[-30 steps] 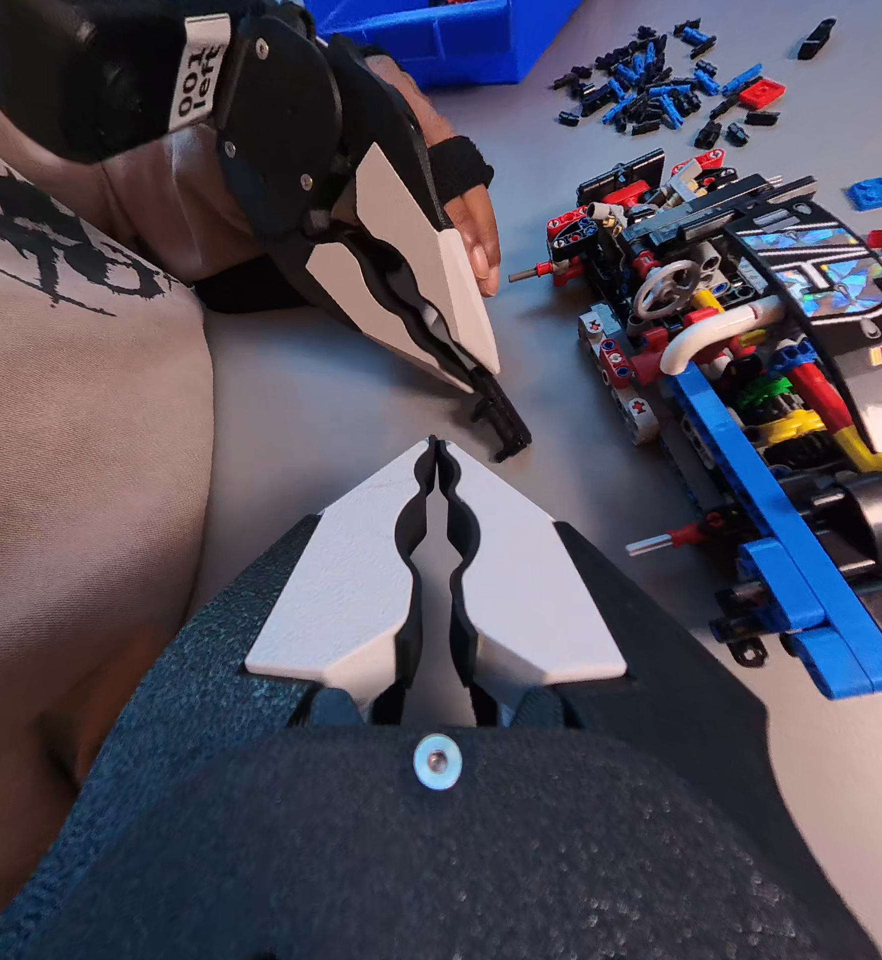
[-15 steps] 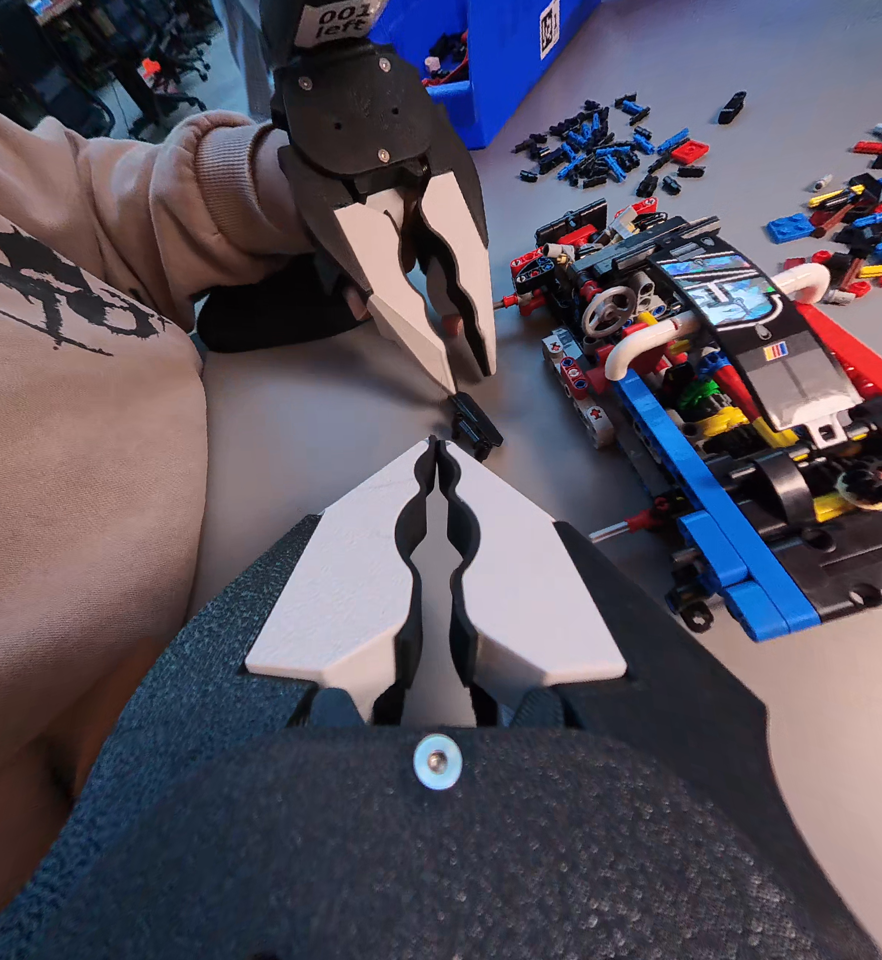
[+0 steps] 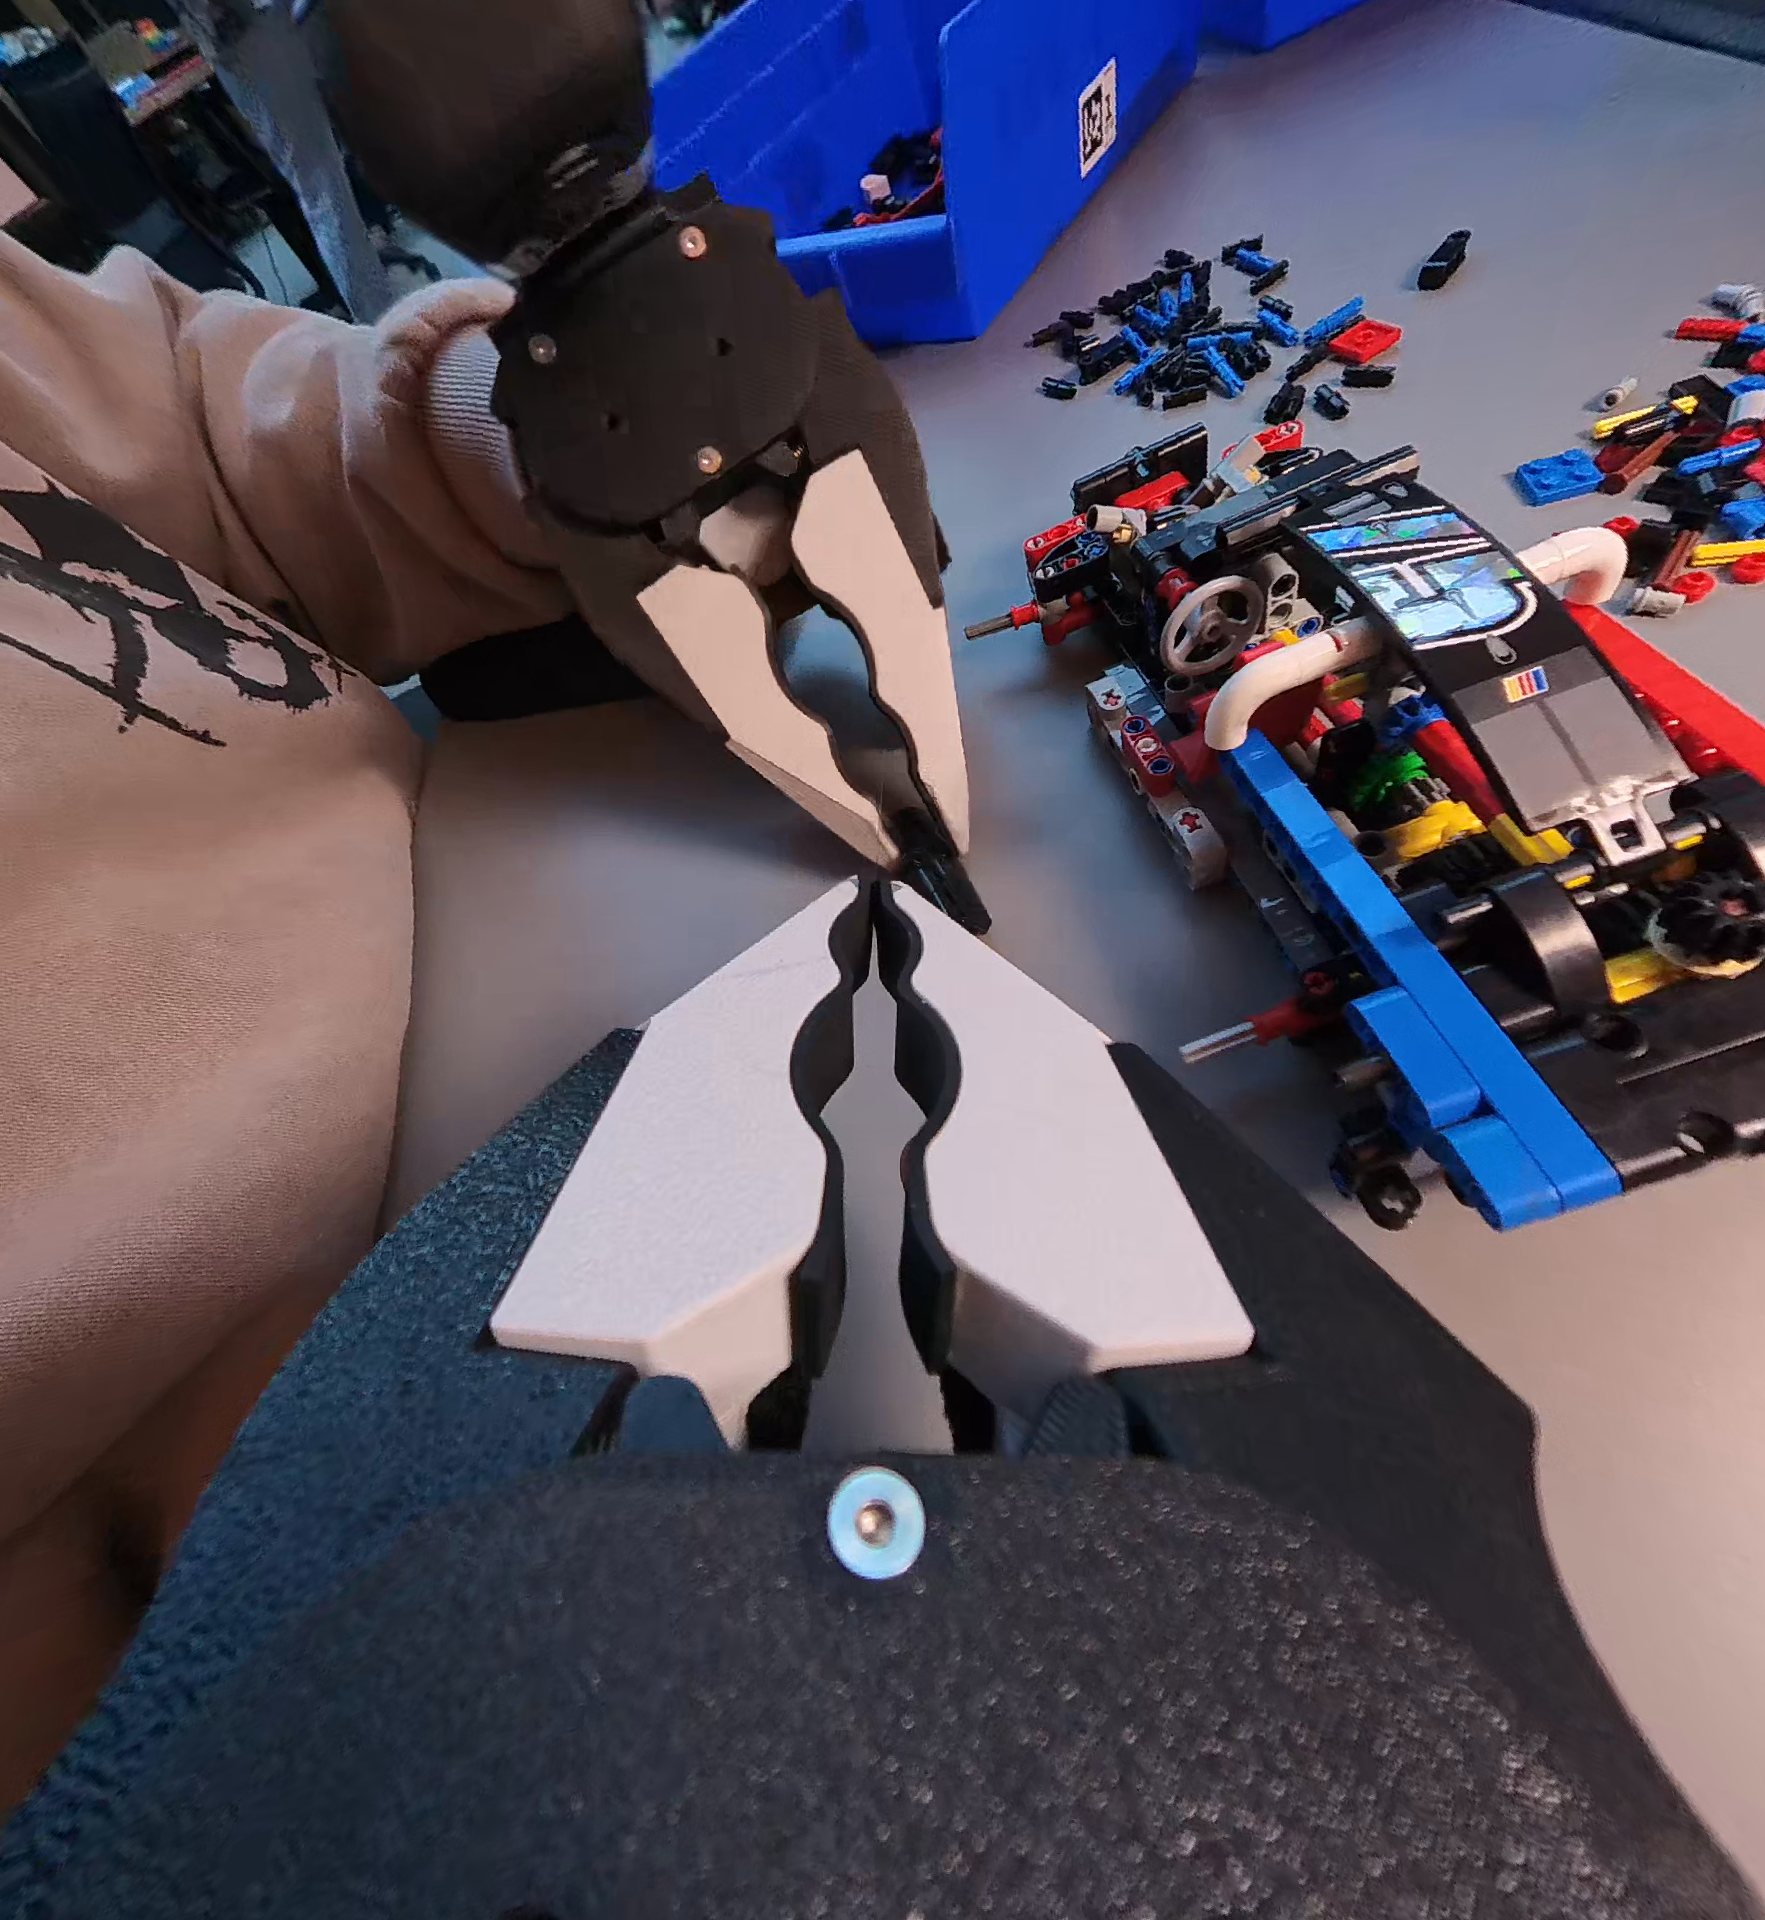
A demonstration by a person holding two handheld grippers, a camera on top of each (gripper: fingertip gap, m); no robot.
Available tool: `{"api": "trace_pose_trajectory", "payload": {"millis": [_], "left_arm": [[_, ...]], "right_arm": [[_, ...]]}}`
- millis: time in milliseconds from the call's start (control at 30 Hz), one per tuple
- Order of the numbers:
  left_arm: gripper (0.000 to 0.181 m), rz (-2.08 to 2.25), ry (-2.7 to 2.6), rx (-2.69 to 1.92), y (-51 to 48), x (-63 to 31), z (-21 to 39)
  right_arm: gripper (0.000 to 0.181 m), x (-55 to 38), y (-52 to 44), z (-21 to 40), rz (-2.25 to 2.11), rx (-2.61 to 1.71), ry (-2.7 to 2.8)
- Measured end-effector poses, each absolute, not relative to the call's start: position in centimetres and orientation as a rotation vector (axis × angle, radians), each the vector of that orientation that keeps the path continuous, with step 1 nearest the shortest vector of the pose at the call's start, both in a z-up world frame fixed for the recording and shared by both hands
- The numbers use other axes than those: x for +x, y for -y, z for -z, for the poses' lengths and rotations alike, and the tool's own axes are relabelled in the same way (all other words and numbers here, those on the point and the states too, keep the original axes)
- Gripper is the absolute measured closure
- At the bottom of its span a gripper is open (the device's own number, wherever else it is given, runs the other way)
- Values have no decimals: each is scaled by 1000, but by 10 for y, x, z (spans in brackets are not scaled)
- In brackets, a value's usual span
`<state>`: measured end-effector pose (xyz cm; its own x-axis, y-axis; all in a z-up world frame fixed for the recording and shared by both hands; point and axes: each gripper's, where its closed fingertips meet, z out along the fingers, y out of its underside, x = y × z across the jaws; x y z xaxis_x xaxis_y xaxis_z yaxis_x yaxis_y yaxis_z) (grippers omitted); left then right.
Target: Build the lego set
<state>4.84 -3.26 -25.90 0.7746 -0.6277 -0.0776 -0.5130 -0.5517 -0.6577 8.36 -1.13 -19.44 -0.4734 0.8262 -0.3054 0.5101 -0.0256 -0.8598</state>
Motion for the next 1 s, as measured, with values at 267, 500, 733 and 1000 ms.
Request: {"api": "trace_pose_trajectory", "payload": {"millis": [267,500,733,1000], "left_arm": [[174,-532,-1173,-1806,15,21,237],[175,-996,-1260,-1513,0,-12,212],[176,-1051,-1362,-1581,-2,-21,237],[164,-671,-1191,-1867,8,-15,239]], "right_arm": [[181,82,17,202,-1477,-1437,1981],[181,80,16,198,-1500,-1442,1948],[181,78,16,200,-1495,-1449,1944],[181,77,16,200,-1499,-1453,1947]]}}
